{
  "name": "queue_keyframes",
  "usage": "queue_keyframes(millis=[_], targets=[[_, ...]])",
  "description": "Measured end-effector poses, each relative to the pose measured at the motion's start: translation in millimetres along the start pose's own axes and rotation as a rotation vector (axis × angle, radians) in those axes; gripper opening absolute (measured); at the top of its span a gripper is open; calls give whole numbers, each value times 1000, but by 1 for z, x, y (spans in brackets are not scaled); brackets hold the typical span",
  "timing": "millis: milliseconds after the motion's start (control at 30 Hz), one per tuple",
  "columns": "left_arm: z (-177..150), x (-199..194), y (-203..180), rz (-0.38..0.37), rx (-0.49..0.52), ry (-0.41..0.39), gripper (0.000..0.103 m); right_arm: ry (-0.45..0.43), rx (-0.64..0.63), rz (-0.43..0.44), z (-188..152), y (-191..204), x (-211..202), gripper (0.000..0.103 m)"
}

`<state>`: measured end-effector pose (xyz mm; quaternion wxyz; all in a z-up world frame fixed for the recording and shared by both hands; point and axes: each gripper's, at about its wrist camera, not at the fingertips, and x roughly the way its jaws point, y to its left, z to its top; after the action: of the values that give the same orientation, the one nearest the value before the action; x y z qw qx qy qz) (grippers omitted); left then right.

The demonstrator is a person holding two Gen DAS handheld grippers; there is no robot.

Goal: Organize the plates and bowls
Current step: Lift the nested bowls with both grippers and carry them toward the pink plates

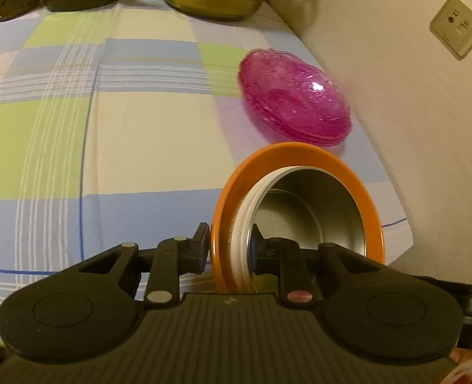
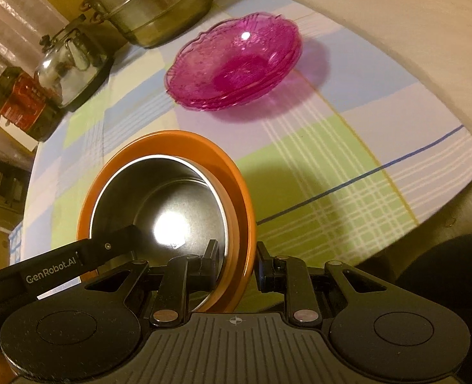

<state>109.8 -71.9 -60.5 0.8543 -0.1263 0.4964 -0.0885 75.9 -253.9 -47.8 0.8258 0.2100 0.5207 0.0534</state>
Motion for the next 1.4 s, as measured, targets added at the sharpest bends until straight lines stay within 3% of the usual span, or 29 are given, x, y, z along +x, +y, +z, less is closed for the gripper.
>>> queue_keyframes(millis=[567, 1400], targets=[[24, 3, -57, -80, 62, -24, 22, -97, 38, -46, 35, -25, -49, 23], [81, 12, -69, -90, 48, -64, 22, -129, 11, -18, 97, -22, -48, 23]])
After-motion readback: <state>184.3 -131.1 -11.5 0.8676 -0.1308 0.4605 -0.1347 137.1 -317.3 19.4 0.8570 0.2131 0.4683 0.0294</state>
